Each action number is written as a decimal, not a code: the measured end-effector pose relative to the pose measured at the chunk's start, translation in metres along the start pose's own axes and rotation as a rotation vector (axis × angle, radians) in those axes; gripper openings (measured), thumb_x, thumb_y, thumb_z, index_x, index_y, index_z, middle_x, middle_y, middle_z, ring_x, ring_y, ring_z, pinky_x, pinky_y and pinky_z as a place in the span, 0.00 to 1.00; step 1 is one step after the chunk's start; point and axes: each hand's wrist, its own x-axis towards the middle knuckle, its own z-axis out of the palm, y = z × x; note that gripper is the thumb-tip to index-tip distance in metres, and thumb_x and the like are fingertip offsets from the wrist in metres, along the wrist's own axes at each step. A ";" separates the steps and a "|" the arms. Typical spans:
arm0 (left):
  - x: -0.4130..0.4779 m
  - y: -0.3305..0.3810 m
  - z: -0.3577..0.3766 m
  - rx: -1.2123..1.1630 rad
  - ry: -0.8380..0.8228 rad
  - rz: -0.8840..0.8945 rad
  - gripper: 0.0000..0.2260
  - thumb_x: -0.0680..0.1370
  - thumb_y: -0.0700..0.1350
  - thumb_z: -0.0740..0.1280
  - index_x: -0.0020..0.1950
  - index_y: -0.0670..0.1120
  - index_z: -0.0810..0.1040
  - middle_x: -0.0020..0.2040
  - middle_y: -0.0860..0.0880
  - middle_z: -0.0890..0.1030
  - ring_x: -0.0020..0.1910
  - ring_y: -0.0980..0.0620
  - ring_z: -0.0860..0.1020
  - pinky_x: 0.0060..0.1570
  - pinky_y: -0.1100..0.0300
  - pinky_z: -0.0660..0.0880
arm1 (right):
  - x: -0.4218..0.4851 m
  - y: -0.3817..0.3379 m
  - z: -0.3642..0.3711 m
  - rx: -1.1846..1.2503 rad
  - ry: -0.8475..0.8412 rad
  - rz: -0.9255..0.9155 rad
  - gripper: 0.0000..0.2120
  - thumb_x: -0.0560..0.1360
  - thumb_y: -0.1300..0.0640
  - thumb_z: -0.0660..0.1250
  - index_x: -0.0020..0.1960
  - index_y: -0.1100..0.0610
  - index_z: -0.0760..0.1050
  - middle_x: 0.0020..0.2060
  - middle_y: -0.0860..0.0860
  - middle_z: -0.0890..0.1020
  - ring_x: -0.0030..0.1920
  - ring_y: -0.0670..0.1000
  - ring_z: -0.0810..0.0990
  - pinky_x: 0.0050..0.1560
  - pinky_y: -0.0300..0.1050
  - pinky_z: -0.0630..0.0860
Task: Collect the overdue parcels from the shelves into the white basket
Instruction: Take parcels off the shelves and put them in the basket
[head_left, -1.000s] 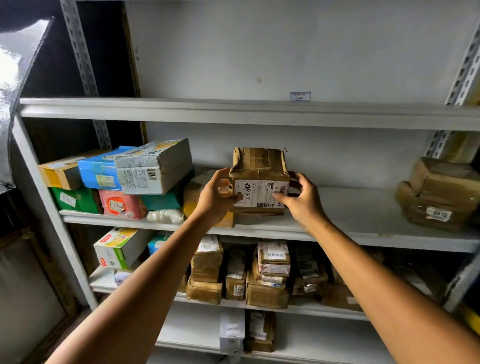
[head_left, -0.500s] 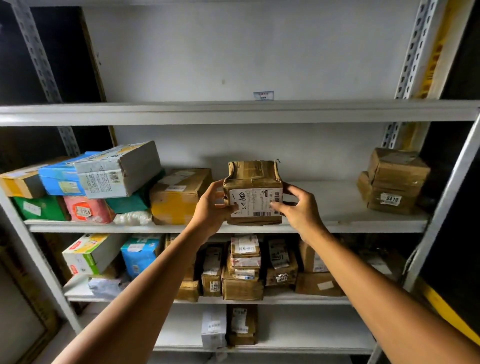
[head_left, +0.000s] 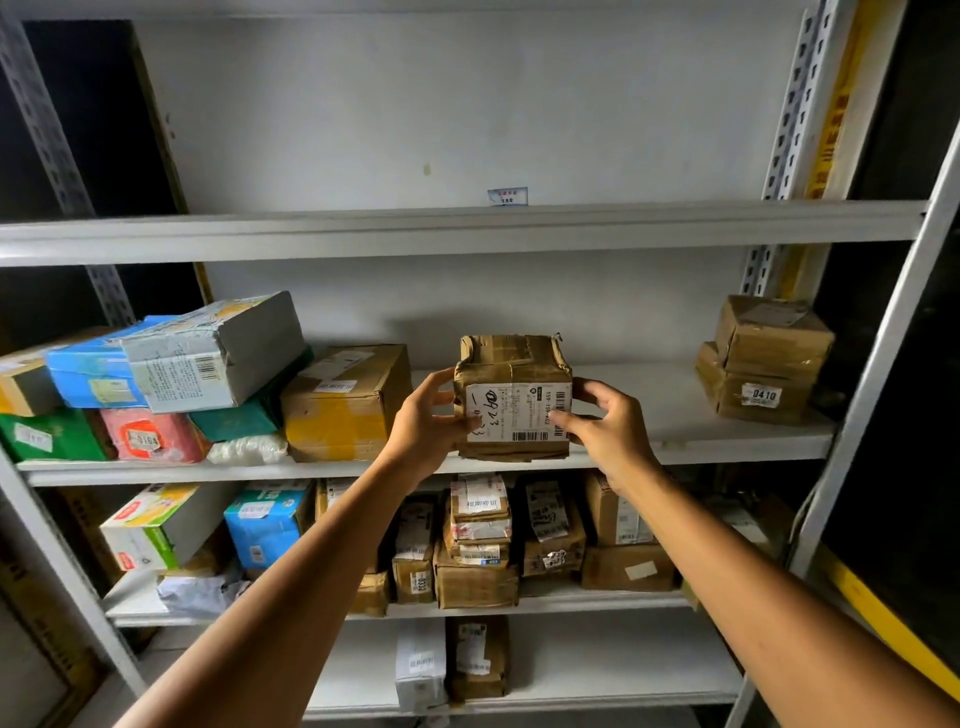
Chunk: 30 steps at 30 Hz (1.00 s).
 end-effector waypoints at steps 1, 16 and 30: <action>0.001 -0.001 0.000 -0.003 0.003 -0.001 0.32 0.71 0.32 0.75 0.70 0.55 0.72 0.61 0.43 0.79 0.60 0.40 0.79 0.47 0.38 0.82 | 0.001 0.000 -0.001 -0.004 0.002 -0.003 0.31 0.70 0.58 0.77 0.71 0.58 0.71 0.70 0.54 0.74 0.71 0.54 0.69 0.63 0.43 0.65; 0.011 0.011 0.019 0.119 0.010 -0.001 0.32 0.72 0.34 0.75 0.72 0.53 0.70 0.57 0.47 0.78 0.57 0.42 0.80 0.45 0.42 0.83 | 0.011 0.001 -0.002 0.016 0.010 0.019 0.24 0.73 0.64 0.74 0.67 0.55 0.74 0.66 0.53 0.77 0.71 0.55 0.69 0.70 0.57 0.69; 0.011 0.011 0.020 0.127 -0.001 -0.018 0.32 0.72 0.34 0.75 0.72 0.52 0.70 0.56 0.48 0.77 0.56 0.44 0.79 0.43 0.47 0.84 | 0.014 0.005 -0.006 -0.008 -0.002 0.023 0.29 0.73 0.62 0.73 0.72 0.59 0.68 0.71 0.56 0.72 0.73 0.56 0.66 0.68 0.52 0.65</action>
